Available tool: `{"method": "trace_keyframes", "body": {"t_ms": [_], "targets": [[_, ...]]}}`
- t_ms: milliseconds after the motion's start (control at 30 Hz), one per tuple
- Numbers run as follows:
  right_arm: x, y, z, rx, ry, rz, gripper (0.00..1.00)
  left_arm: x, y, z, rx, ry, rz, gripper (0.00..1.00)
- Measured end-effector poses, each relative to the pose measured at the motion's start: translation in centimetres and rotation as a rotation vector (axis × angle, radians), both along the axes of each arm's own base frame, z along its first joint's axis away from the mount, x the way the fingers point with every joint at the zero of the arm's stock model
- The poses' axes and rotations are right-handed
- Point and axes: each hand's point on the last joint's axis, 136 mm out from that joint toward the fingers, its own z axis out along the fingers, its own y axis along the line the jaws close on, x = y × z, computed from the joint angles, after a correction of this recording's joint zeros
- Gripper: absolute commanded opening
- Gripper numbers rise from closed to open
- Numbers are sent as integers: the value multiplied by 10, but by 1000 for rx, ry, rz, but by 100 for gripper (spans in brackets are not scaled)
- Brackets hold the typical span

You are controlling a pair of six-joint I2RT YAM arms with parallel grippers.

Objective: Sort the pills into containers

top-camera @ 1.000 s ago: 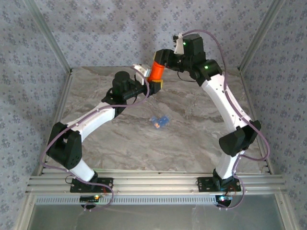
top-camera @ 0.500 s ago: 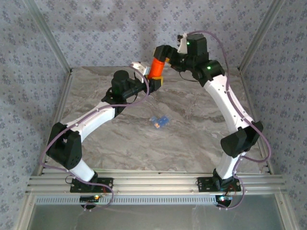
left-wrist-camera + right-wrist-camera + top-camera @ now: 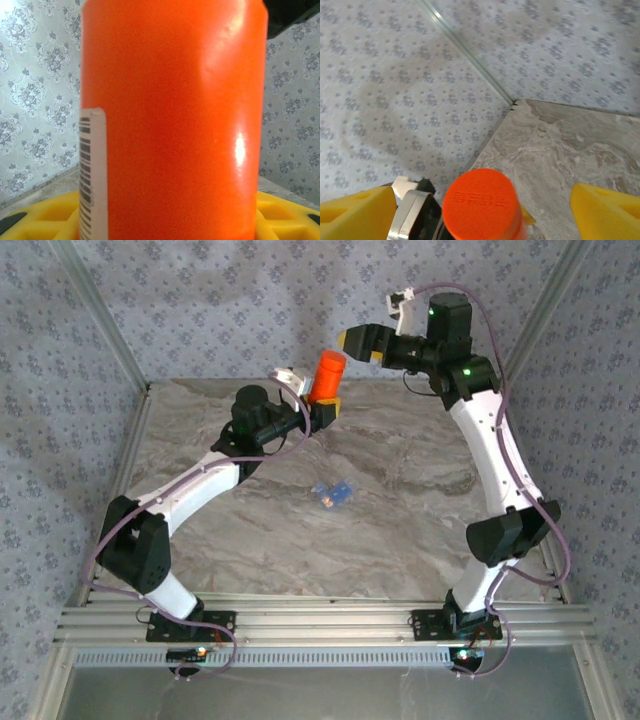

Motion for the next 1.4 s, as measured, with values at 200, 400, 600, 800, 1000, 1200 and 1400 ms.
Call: {"method": "trace_keyframes", "body": {"t_ms": [200,400,600,800,1000,1200,1400], "targets": [[-5,21,-7,-52,-25,96,90,-1,-1,4,-5,-8,-7,0],[-5,31,-29,-98,16,127,82,-1,-1,5,-5,-8,-8,0],[-3,31,-34,-112,24,124,62,-1,-1,7,-6,-11,-10,0],[-5,32,-32,-115,17,126,51,-1,-1,4,-1,-1,-11,0],[-4,35,-36,-138,26,93,50,0,0,1,7,11,-2,0],[1,39,-44,-176,55,-21,49,5,3,-5,26,26,30,0],[4,43,-51,-179,98,-149,50,8,6,-12,47,42,52,0]]}}
